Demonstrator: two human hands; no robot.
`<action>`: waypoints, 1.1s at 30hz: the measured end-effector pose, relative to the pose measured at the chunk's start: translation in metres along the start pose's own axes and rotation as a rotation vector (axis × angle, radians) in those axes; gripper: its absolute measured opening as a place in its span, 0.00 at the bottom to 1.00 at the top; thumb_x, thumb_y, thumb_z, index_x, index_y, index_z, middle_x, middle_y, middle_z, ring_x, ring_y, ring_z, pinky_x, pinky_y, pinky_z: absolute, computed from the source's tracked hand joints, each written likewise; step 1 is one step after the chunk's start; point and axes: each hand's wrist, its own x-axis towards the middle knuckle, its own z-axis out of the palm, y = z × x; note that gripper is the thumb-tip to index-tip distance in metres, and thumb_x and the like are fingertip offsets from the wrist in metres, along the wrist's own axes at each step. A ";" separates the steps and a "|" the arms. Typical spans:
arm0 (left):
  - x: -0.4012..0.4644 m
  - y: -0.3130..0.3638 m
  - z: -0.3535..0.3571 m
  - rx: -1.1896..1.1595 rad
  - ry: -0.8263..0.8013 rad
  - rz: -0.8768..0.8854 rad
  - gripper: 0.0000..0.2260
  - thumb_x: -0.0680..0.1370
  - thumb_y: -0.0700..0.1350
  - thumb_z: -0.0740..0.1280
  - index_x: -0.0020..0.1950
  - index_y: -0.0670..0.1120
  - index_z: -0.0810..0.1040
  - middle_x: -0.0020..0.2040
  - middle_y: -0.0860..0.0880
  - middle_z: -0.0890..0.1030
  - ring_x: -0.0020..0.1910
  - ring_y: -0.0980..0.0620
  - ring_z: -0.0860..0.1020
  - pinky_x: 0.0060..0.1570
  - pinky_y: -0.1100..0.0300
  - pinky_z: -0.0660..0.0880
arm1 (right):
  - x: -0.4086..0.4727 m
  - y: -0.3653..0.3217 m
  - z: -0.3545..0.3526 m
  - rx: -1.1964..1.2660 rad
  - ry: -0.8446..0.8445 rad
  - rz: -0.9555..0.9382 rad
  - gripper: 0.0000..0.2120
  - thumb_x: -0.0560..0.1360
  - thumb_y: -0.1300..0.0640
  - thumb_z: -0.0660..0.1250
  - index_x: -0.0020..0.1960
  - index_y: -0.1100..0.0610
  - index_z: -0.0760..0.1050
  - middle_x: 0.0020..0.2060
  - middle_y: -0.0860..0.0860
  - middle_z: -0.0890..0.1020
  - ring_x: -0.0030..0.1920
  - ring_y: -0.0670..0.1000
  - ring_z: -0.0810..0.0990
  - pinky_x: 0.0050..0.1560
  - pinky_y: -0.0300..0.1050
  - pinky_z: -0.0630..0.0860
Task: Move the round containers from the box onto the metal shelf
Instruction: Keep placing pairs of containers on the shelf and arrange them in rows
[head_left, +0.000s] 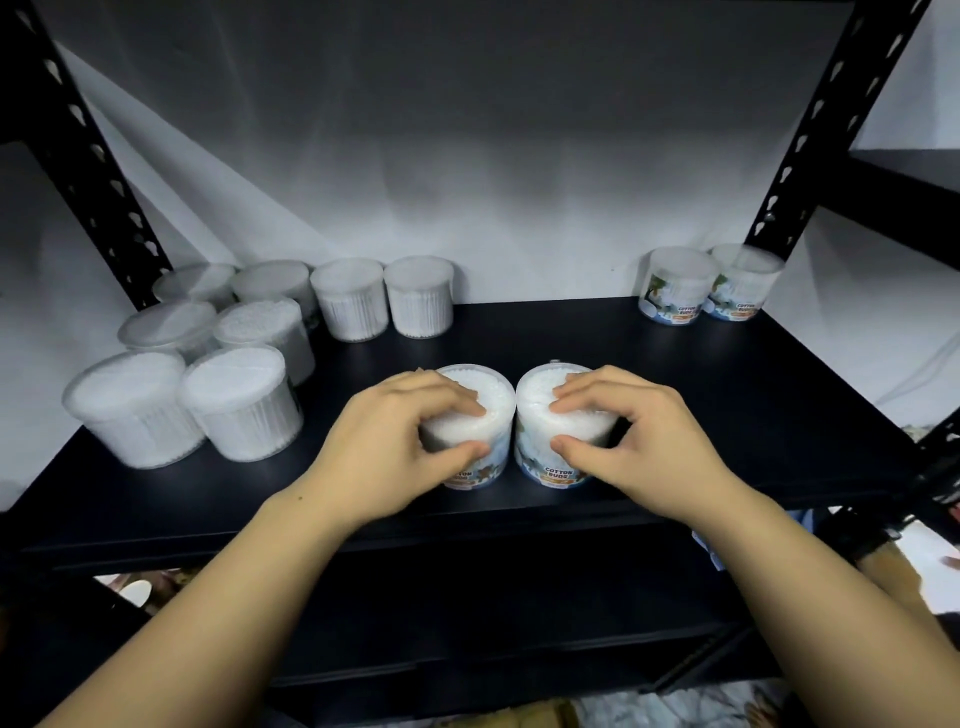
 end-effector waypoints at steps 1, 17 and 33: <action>0.000 0.000 0.000 0.000 0.001 0.002 0.14 0.71 0.55 0.78 0.54 0.55 0.85 0.55 0.61 0.83 0.58 0.59 0.80 0.60 0.56 0.75 | 0.001 0.000 -0.001 0.011 -0.006 0.006 0.13 0.67 0.61 0.80 0.51 0.54 0.86 0.53 0.43 0.84 0.59 0.43 0.81 0.63 0.35 0.72; 0.006 -0.005 -0.002 -0.033 -0.089 0.073 0.16 0.73 0.55 0.75 0.60 0.56 0.84 0.59 0.62 0.81 0.58 0.58 0.77 0.60 0.57 0.74 | 0.005 0.012 -0.011 0.037 -0.061 0.012 0.14 0.68 0.65 0.78 0.51 0.53 0.85 0.55 0.42 0.84 0.64 0.41 0.79 0.67 0.40 0.72; 0.020 -0.010 -0.009 0.023 -0.142 0.146 0.15 0.72 0.55 0.73 0.58 0.54 0.85 0.54 0.59 0.81 0.54 0.57 0.78 0.57 0.57 0.75 | 0.017 0.015 -0.023 -0.232 -0.080 -0.055 0.12 0.68 0.49 0.80 0.50 0.48 0.87 0.47 0.38 0.83 0.50 0.45 0.79 0.53 0.41 0.75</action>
